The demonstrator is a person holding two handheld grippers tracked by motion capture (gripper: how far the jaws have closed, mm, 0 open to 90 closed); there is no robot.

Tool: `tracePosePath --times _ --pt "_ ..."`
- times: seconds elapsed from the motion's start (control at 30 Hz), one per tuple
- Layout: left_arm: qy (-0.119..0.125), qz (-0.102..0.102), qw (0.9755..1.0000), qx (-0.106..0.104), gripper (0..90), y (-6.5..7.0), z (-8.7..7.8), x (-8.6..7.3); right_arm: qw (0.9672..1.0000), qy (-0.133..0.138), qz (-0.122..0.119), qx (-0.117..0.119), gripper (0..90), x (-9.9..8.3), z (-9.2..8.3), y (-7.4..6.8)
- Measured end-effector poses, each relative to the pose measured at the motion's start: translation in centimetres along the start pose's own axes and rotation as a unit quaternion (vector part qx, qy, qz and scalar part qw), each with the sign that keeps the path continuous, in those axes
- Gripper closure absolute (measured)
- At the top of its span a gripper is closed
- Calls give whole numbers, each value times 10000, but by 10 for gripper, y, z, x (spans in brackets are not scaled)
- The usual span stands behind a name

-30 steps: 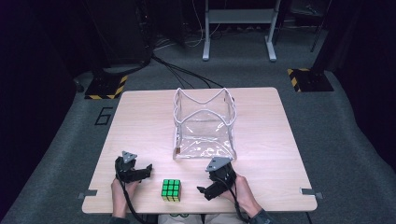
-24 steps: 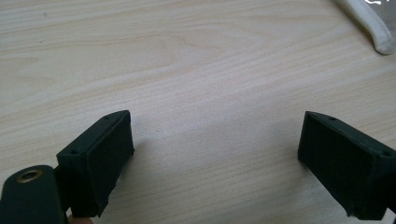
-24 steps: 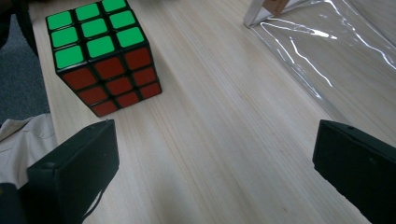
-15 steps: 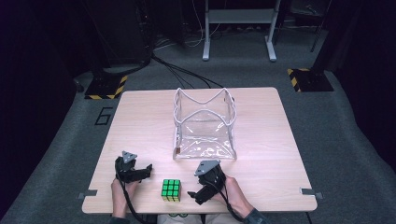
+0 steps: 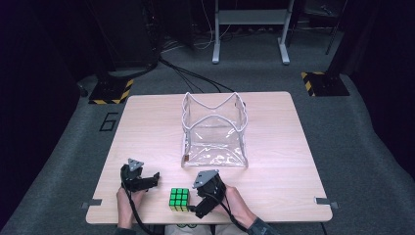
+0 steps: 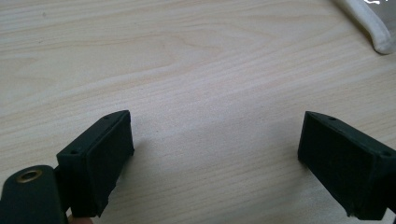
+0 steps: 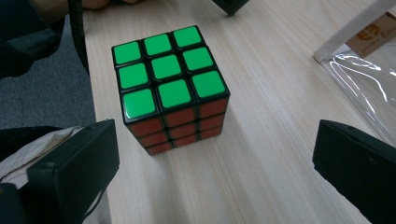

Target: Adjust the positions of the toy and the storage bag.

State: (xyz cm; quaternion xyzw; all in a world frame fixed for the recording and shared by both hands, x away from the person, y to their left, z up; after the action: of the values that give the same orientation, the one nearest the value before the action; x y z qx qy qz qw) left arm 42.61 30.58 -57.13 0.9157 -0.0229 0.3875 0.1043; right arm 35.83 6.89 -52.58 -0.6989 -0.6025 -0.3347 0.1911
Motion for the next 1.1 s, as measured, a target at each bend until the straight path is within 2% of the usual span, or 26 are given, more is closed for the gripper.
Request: tracePosePath --times 0.53,0.73,1.0,1.1 --pt "-1 20 10000 -6 103 0 0 0 9991 -162 -267 282 9 12 26 -10" --pt "-1 21 10000 -9 103 0 0 0 9987 -140 -336 344 109 15 34 -12" --pt "-1 18 10000 -12 102 0 0 0 9982 -308 -366 364 224 12 44 -13" --pt "-1 22 10000 -16 103 0 0 0 9981 -303 -404 360 305 12 46 -14"
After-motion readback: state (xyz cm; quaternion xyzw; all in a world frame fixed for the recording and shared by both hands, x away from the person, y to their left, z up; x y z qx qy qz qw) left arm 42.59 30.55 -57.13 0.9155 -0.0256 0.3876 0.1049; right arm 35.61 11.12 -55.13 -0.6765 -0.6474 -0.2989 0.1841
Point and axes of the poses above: each handheld gripper's, and its own axes: z roughly forward along the jaws, x roughly out of its top, y roughly to its right, the point moved 6 cm from there along z, roughly forward along the jaws, and after that the axes turned 13 degrees about -z, right-handed, at the moved point
